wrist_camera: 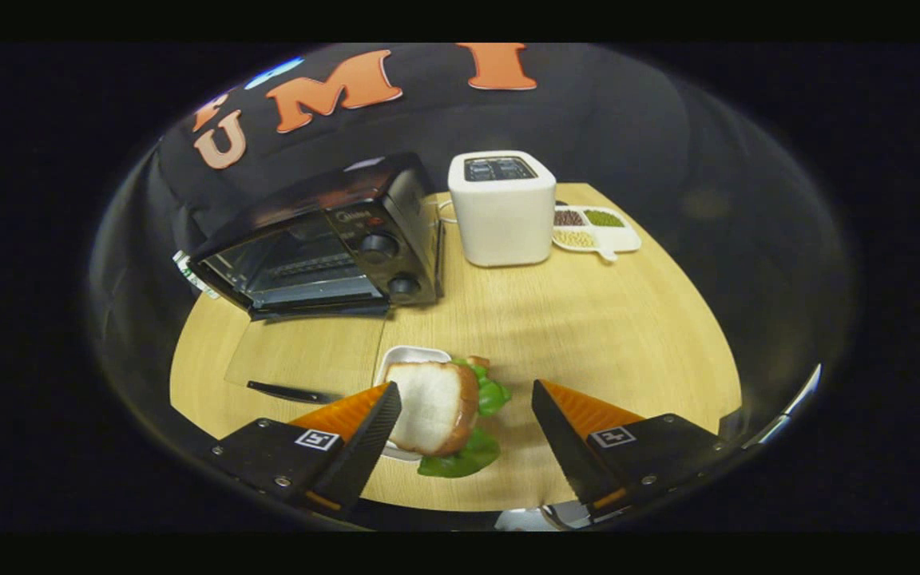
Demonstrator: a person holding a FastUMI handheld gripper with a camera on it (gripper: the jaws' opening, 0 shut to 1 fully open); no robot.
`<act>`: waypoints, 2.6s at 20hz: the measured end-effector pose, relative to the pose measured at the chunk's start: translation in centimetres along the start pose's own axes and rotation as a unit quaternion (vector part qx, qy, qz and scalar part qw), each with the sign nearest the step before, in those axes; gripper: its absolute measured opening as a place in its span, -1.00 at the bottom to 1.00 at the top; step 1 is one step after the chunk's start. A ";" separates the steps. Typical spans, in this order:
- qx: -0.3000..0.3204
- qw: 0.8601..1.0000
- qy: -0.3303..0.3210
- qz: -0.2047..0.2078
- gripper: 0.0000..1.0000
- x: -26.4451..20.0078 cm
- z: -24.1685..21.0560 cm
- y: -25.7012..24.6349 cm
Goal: Open the toaster oven, put the food inside, and close the toaster oven door.
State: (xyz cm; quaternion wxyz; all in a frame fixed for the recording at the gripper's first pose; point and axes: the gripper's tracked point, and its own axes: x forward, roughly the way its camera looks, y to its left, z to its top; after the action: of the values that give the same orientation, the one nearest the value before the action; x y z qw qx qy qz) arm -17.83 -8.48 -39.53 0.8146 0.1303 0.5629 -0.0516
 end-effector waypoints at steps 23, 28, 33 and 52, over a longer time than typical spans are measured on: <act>0.070 0.996 0.029 0.044 -0.43 0.2 -0.4 1.0; 0.097 0.994 -0.001 0.049 -0.43 -1.9 2.1 1.0; 0.122 0.987 -0.043 0.091 -0.43 -4.0 5.2 3.6; 0.238 0.933 -0.088 0.255 -0.44 2.2 10.7 20.7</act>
State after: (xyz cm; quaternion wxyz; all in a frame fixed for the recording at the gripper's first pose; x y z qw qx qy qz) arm -2.58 8.60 -34.79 0.7916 0.4548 0.4078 0.0144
